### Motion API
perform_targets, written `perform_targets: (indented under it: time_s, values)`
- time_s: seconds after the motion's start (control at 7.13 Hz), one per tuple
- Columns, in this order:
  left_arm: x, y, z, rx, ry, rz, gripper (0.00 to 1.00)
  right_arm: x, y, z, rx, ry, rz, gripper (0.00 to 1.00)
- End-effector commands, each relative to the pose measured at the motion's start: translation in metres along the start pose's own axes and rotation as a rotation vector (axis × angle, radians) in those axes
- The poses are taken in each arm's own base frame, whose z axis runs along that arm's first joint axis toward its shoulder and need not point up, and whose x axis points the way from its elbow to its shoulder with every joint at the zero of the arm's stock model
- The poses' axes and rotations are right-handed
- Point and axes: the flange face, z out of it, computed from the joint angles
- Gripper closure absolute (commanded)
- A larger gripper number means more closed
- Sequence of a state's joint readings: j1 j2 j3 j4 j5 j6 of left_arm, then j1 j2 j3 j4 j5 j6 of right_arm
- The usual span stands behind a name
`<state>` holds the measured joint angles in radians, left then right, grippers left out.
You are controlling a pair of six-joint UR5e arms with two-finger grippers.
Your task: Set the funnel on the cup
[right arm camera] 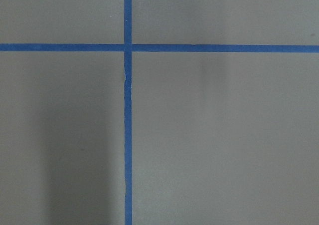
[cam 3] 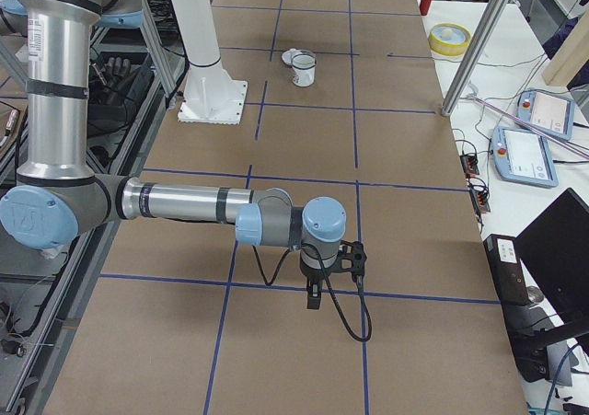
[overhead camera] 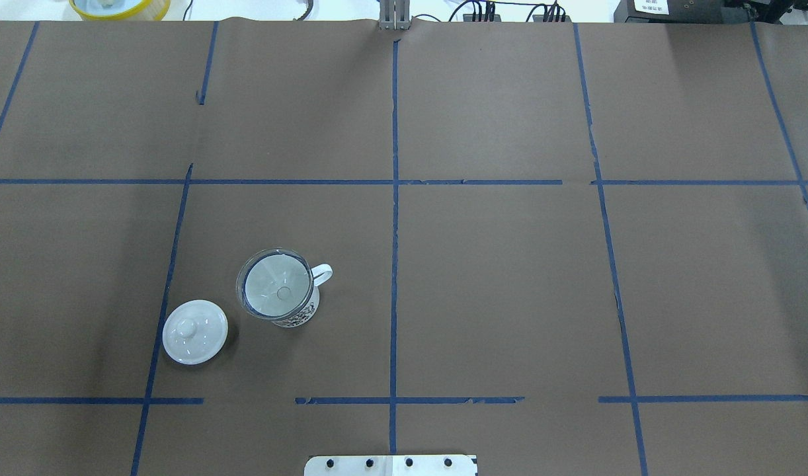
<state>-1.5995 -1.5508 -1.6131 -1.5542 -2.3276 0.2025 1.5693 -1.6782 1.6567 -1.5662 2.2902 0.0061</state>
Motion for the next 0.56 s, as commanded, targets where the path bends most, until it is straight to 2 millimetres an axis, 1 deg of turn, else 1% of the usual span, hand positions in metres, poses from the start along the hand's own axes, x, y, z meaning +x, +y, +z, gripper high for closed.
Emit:
perform_targets:
  time_s: [0.0, 0.14, 0.28, 0.42]
  values:
    - [-0.0013, 0.0003, -0.0181, -0.006, 0.004, -0.038, 0.00, 0.0005, 0.0001, 0.0006, -0.001, 0.000, 0.001, 0.00]
    - [-0.0016, 0.0009, -0.0230, -0.005, 0.004, -0.046, 0.00, 0.0000, 0.0000, 0.0000, 0.000, 0.000, 0.000, 0.00]
    - [0.0007, -0.0047, -0.0269, 0.003, 0.002, -0.039, 0.00, 0.0000, 0.0000, 0.0000, 0.000, 0.000, 0.000, 0.00]
    - [0.0015, -0.0053, -0.0277, 0.002, 0.004, -0.040, 0.00, 0.0000, 0.0000, 0.0000, 0.000, 0.000, 0.000, 0.00]
